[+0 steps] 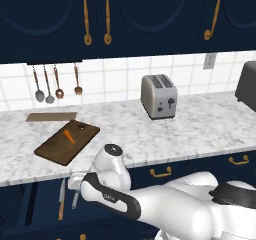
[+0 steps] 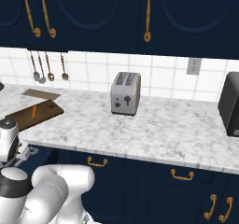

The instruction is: Place the appropriate cutting tool for cutting the carrot skin on the cutting board.

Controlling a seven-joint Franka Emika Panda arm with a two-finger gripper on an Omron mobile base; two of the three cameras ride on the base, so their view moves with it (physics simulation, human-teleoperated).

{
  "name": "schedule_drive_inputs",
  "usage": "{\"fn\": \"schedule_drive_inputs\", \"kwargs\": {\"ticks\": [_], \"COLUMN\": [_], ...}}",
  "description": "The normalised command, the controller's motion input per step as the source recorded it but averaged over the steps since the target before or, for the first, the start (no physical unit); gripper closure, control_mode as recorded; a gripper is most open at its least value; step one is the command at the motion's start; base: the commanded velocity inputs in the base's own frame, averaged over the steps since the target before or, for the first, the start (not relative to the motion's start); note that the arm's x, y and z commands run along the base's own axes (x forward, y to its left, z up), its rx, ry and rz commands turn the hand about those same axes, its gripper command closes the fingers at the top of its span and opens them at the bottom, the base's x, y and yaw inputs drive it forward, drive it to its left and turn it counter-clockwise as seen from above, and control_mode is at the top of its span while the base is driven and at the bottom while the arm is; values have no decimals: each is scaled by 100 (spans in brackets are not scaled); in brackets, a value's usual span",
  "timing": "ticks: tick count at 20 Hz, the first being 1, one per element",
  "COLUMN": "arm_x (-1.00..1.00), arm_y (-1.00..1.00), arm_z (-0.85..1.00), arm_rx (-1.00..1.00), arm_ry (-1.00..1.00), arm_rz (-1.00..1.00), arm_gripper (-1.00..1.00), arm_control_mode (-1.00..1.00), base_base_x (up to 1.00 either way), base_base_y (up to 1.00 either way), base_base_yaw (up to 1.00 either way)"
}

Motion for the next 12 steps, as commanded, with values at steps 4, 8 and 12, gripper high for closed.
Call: {"fn": "schedule_drive_inputs", "kwargs": {"ticks": [4,8,12], "arm_x": [0,1,0], "arm_y": [0,0,0], "arm_z": [-24,-50,-27], "arm_rx": [-2,-2,0], "arm_ry": [0,0,5], "arm_rz": [0,0,0], "arm_gripper": [-100,-100,-100], "arm_control_mode": [-100,-100,-100], "base_base_x": [0,0,0], "base_base_y": [0,0,0], "base_base_yaw": [0,0,0]}}
